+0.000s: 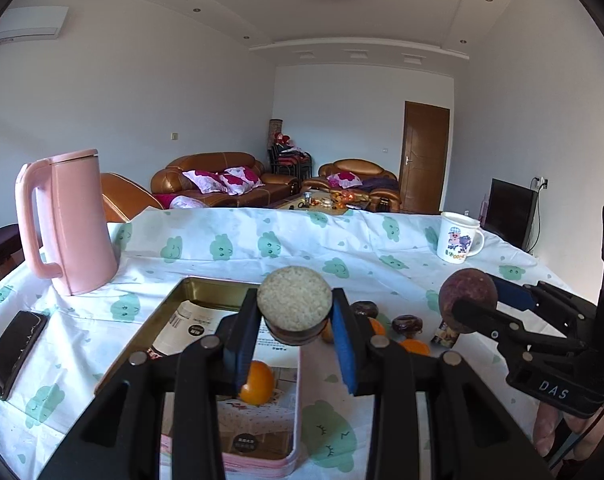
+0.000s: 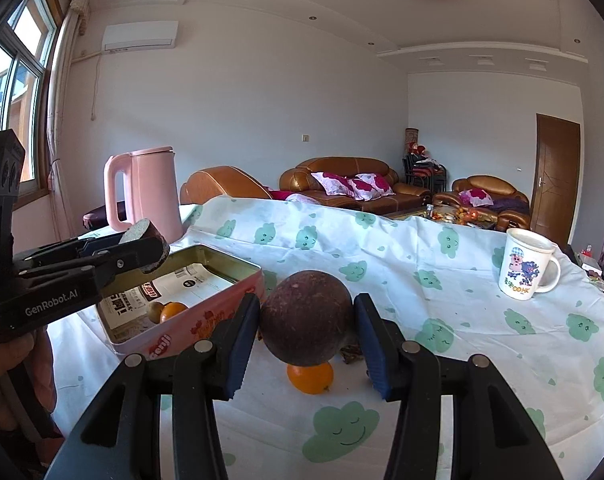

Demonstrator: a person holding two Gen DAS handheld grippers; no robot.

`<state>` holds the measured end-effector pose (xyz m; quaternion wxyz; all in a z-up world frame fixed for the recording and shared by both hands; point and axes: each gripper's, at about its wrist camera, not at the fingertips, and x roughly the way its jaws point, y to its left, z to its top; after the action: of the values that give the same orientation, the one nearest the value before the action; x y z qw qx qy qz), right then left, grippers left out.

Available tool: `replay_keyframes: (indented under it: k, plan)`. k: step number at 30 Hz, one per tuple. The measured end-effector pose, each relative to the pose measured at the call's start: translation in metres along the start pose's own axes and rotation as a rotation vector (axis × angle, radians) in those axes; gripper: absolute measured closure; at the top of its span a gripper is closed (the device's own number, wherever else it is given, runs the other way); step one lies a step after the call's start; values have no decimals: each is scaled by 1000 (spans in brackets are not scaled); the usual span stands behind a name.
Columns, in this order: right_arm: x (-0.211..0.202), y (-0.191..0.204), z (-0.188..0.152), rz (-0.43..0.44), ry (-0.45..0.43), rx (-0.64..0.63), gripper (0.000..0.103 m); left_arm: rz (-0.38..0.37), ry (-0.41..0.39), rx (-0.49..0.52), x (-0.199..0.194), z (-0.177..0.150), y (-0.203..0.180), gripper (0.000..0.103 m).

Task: Organize fruits
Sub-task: 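Carry the passion fruit and pastry into the pink tin box and release both, then grasp the layered cake slice with the right tool while the left tool grasps an orange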

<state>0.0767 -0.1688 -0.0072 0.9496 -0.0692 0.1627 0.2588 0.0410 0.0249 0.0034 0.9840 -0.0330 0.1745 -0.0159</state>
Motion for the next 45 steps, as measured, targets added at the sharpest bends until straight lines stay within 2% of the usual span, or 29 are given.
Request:
replay_keyframes:
  k: [8,15,23,34,36,37,39,40,41,42,44,45]
  plan:
    - [19,42,23,132,24,-35,52,88,30,-65,1,1,46,67]
    - [51,84,24,227,93,-65,52,117,80,-99,6,-8,71,67]
    - [80,117,8,265,183,-118,52,123,116,-122,13,-18,87,67]
    - [100,128,5,291,259,-142,53,134,157,-131,21,-26,95,67]
    - [99,129,5,322,266,-135,53,146,154,-130,20,-27,96,66]
    - [99,129,5,326,269,-134,53,150,148,-137,19,-27,97,62]
    - [97,127,5,316,256,-125,52,150,131,-146,14,-26,98,45]
    - [94,124,6,307,248,-122,50,156,121,-146,12,-25,97,40]
    - [91,120,7,296,239,-118,49,165,107,-146,9,-24,95,30]
    - [89,116,8,278,227,-112,43,171,91,-148,6,-23,94,19]
    - [79,101,12,243,194,-88,38,166,67,-151,1,-19,90,12]
    - [75,92,13,237,183,-76,37,159,62,-148,0,-18,86,12]
